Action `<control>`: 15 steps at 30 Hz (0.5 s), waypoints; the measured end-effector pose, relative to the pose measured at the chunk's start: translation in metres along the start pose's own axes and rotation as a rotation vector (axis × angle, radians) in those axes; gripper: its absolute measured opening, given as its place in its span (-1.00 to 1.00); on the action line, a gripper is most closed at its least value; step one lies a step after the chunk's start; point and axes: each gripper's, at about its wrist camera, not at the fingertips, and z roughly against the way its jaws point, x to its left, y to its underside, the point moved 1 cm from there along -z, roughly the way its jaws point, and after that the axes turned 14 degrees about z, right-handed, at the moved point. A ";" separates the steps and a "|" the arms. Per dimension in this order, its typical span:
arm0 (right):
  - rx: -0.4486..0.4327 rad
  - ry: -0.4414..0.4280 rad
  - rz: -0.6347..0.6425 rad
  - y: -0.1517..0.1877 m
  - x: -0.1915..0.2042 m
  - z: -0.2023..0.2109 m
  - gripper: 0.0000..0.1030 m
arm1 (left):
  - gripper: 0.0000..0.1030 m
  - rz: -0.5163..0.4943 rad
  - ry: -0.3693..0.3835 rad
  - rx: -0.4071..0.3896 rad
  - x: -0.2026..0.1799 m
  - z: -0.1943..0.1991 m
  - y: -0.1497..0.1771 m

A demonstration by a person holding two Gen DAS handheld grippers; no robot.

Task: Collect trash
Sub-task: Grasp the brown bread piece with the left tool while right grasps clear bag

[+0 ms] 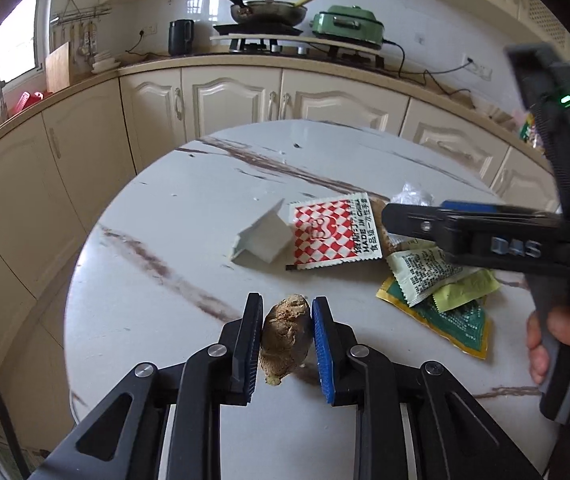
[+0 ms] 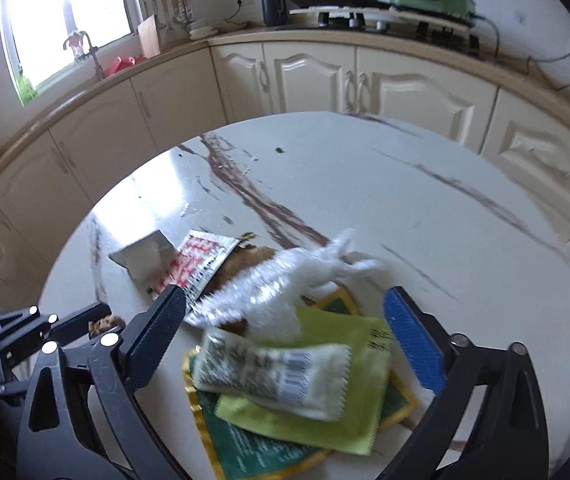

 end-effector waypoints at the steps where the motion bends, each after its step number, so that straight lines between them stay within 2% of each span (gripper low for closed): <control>1: 0.008 -0.018 -0.009 0.000 -0.001 -0.005 0.41 | -0.60 0.002 0.006 -0.002 0.003 0.005 0.001; 2: 0.017 -0.033 -0.013 0.001 -0.002 -0.009 0.19 | -0.60 0.005 0.009 -0.007 0.006 0.010 0.001; 3: 0.008 -0.058 -0.025 0.003 -0.003 -0.009 0.18 | -0.60 0.008 0.007 -0.014 0.007 0.015 0.001; 5: -0.010 -0.096 -0.040 0.004 -0.004 -0.007 -0.19 | -0.60 0.010 0.011 -0.026 0.011 0.026 0.001; 6: -0.015 -0.097 -0.042 0.004 -0.003 -0.004 -0.31 | -0.60 0.015 0.019 -0.031 0.013 0.031 0.002; 7: -0.019 -0.078 -0.030 0.004 -0.002 0.000 -0.58 | -0.60 0.021 0.023 -0.034 0.013 0.036 0.001; 8: -0.018 -0.067 -0.022 0.005 -0.001 0.003 -0.70 | -0.60 0.025 0.031 -0.038 0.014 0.041 0.002; 10: -0.029 -0.074 -0.030 0.006 -0.001 0.009 -0.80 | -0.60 0.032 0.048 -0.045 0.018 0.050 0.004; 15: -0.099 -0.014 -0.055 0.010 -0.003 0.042 -0.81 | -0.60 0.055 0.085 -0.060 0.026 0.077 0.009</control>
